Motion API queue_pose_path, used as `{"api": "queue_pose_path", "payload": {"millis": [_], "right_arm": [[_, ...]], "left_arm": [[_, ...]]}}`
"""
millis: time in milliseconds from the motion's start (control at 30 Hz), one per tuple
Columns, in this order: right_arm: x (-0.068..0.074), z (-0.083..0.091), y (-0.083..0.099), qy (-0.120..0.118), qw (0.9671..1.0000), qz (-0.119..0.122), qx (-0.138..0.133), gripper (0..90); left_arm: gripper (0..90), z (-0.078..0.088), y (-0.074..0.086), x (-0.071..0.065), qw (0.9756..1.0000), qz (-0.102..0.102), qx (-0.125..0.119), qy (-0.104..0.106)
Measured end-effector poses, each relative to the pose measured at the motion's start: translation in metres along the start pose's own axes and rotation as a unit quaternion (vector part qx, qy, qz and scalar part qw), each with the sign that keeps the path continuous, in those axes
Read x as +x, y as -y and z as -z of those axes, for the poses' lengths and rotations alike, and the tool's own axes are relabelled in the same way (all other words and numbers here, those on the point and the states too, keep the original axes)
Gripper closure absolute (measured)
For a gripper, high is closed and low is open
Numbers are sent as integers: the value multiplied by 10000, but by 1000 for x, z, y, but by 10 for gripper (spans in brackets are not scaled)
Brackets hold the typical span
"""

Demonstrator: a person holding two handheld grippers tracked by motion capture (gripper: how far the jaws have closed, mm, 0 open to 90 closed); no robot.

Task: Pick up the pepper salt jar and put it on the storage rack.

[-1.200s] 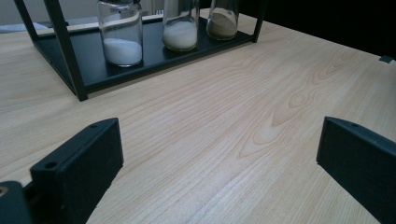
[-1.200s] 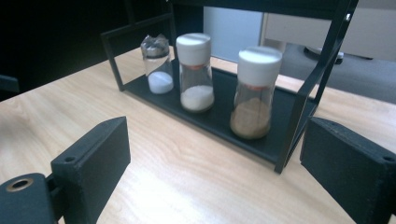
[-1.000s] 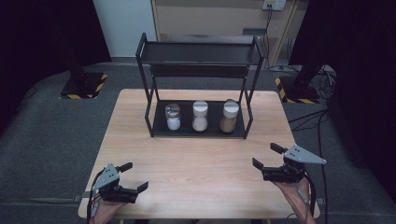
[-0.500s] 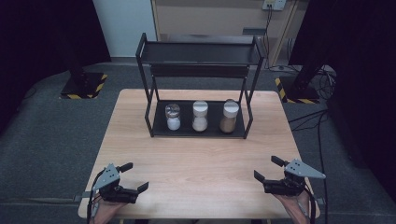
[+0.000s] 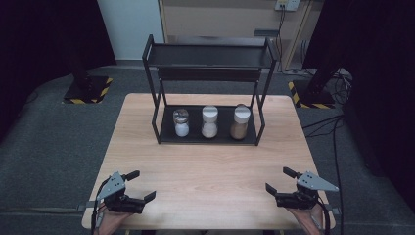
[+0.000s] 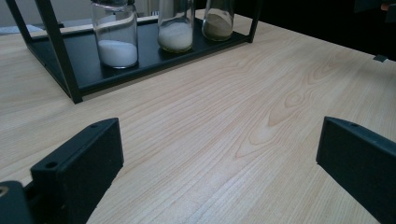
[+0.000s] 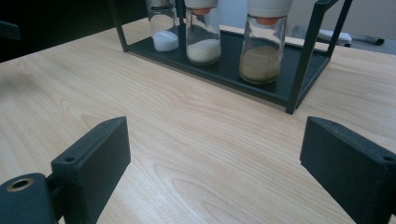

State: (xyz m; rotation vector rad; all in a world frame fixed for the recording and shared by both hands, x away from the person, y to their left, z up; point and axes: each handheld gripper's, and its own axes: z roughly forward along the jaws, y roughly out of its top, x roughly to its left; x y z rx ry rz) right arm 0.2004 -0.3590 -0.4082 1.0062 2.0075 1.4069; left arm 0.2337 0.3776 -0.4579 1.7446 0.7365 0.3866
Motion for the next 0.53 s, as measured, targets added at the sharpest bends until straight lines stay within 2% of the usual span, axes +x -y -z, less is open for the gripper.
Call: {"api": "queue_pose_path", "payload": {"millis": [533], "right_arm": [[-1, -1, 0, -43, 10000, 23, 55, 83]], "left_arm": [[0, 0, 0, 1, 10000, -12, -20, 23]]}}
